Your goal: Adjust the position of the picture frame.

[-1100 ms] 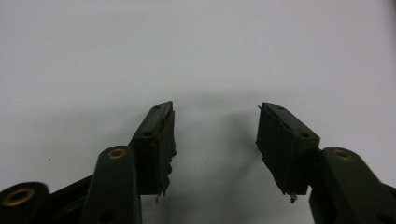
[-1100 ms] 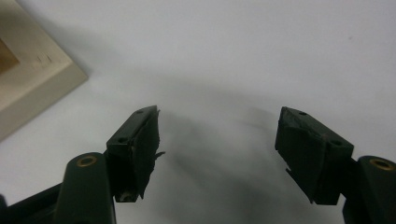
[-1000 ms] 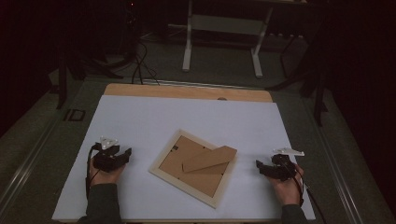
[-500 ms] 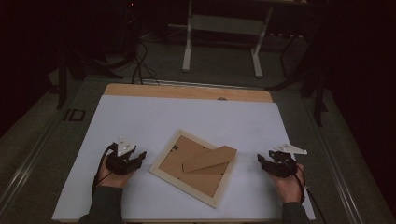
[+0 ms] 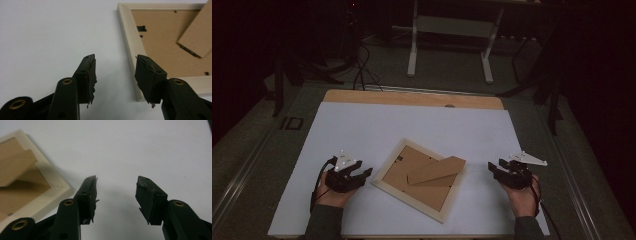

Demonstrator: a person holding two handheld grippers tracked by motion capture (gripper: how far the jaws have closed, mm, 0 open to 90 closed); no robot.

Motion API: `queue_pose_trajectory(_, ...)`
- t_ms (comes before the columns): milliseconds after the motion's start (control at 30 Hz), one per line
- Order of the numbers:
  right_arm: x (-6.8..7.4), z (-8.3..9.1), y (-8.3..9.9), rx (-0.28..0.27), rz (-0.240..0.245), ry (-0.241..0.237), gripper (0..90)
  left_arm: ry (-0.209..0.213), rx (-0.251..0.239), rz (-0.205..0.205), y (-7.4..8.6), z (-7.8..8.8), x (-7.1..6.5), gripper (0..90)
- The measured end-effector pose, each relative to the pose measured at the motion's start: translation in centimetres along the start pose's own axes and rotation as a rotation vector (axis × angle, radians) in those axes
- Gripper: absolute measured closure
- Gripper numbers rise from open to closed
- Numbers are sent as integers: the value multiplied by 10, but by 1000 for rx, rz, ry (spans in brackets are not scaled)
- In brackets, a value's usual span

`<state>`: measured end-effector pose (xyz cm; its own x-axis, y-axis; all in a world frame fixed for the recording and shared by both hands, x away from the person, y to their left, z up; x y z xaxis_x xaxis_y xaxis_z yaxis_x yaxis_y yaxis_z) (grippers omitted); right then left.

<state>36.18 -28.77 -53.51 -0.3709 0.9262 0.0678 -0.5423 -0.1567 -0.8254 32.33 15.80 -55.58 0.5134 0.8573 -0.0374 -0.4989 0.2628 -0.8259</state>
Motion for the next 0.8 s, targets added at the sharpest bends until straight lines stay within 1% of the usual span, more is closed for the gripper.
queue_pose_trajectory(33, 0, 0, 0, 0, 0, 0, 506, 8, 1, -1, 0, 0, -2, 525)
queue_pose_trajectory(100, 6, -2, -2, -7, 13, -10, 510, 17, 4, -10, 0, 0, -4, 555)
queue_pose_trajectory(167, 8, -3, -2, -6, 17, -15, 511, 31, 6, -14, 0, -1, -6, 560)
queue_pose_trajectory(200, 11, -4, -3, -9, 28, -18, 510, 34, 8, -20, 0, -1, -7, 562)
queue_pose_trajectory(233, 11, -4, -3, -9, 28, -18, 510, 38, 10, -27, 0, -1, -8, 562)
queue_pose_trajectory(267, 13, -5, -4, -16, 34, -20, 507, 50, 11, -37, 0, -1, -10, 561)
queue_pose_trajectory(300, 13, -5, -4, -16, 34, -20, 507, 50, 11, -37, 0, -1, -10, 560)
queue_pose_trajectory(433, 19, -8, -6, -18, 45, -29, 507, 94, 15, -39, 0, -2, -16, 559)
queue_pose_trajectory(500, 24, -9, -8, -21, 43, -45, 511, 108, 24, -50, 3, -2, -19, 573)
queue_pose_trajectory(567, 26, -9, -9, -24, 45, -52, 513, 111, 26, -52, 3, -2, -20, 581)
queue_pose_trajectory(633, 29, -7, -17, -38, 62, -59, 531, 121, 33, -68, 4, -3, -23, 597)
queue_pose_trajectory(700, 30, -7, -20, -42, 64, -64, 538, 125, 34, -71, 5, -3, -24, 605)
queue_pose_trajectory(733, 32, -6, -25, -49, 70, -70, 561, 145, 41, -83, 6, -4, -27, 624)
queue_pose_trajectory(767, 32, -6, -25, -49, 70, -70, 561, 145, 41, -83, 6, -4, -27, 625)
queue_pose_trajectory(800, 34, -6, -30, -62, 74, -76, 586, 161, 45, -86, 7, -4, -29, 634)
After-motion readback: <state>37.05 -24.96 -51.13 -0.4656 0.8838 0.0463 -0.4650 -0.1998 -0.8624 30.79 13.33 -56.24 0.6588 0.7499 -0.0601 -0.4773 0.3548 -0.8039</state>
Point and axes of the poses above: each handheld gripper's, and its own axes: z roughly backward along the jaws, y roughly out of its underside, x roughly to its left, the point moved 8 cm from there along -z, roughly forward along the jaws, and after that the axes turned 3 degrees about -x, right-handed, at the moved point
